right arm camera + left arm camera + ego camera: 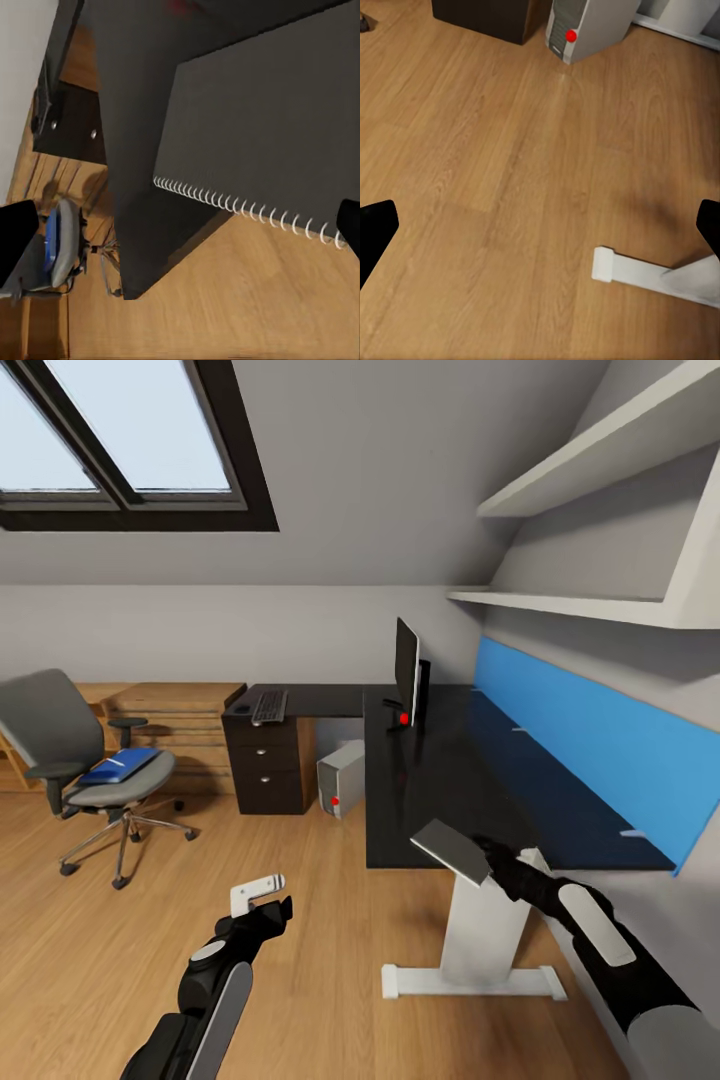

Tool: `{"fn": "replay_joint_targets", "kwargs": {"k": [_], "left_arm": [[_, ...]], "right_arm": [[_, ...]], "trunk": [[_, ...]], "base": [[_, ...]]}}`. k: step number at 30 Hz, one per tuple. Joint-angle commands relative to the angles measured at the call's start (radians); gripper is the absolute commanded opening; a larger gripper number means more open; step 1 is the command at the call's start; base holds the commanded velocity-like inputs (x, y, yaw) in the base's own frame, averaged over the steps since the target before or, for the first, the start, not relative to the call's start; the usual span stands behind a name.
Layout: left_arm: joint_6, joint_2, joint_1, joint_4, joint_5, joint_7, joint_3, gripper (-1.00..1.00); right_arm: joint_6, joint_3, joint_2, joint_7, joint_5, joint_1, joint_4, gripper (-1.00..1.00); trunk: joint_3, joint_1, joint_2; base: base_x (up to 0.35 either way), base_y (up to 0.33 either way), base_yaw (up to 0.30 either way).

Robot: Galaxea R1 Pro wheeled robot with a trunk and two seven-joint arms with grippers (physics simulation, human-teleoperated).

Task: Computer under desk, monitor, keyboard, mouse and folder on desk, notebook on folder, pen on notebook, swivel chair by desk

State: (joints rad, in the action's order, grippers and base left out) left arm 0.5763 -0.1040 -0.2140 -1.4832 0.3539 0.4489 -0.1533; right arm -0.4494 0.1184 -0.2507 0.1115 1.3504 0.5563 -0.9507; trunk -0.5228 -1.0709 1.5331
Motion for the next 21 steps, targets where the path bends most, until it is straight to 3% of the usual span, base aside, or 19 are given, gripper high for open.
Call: {"fn": "replay_joint_targets", "kwargs": {"k": [1,3,4,5,11,21], "left_arm": [[0.002,0.000,-0.001,-0.001,0.010,0.010,-0.001,1.00],[0.002,0.000,-0.001,0.000,0.010,0.010,-0.002,1.00],[0.002,0.000,-0.001,0.001,0.011,0.010,-0.003,1.00],[0.002,0.000,-0.001,0.001,0.011,0.010,-0.003,1.00],[0.002,0.000,-0.001,0.001,0.011,0.010,-0.004,1.00],[0.002,0.000,-0.001,0.001,0.011,0.010,-0.006,1.00]], "right_arm": [[0.001,-0.005,-0.003,-0.124,0.014,0.001,0.060,1.00],[0.001,-0.024,-0.003,-0.220,0.015,0.001,0.107,1.00],[0.001,-0.079,-0.003,-0.349,0.016,0.001,0.167,1.00],[0.002,-0.099,-0.002,-0.383,0.016,0.001,0.186,1.00],[0.005,-0.141,-0.001,-0.438,0.021,0.001,0.230,1.00],[0.006,-0.154,0.000,-0.462,0.025,0.001,0.243,1.00]], "trunk": [[-0.004,-0.004,0.008],[-0.011,-0.012,0.022],[-0.014,-0.015,0.029],[-0.017,-0.019,0.036],[-0.036,-0.042,0.078],[-0.067,-0.081,0.148]], "base": [[0.000,0.000,0.000],[0.000,0.000,0.000],[0.000,0.000,0.000],[0.000,0.000,0.000],[0.000,0.000,0.000],[0.000,0.000,0.000]]}}
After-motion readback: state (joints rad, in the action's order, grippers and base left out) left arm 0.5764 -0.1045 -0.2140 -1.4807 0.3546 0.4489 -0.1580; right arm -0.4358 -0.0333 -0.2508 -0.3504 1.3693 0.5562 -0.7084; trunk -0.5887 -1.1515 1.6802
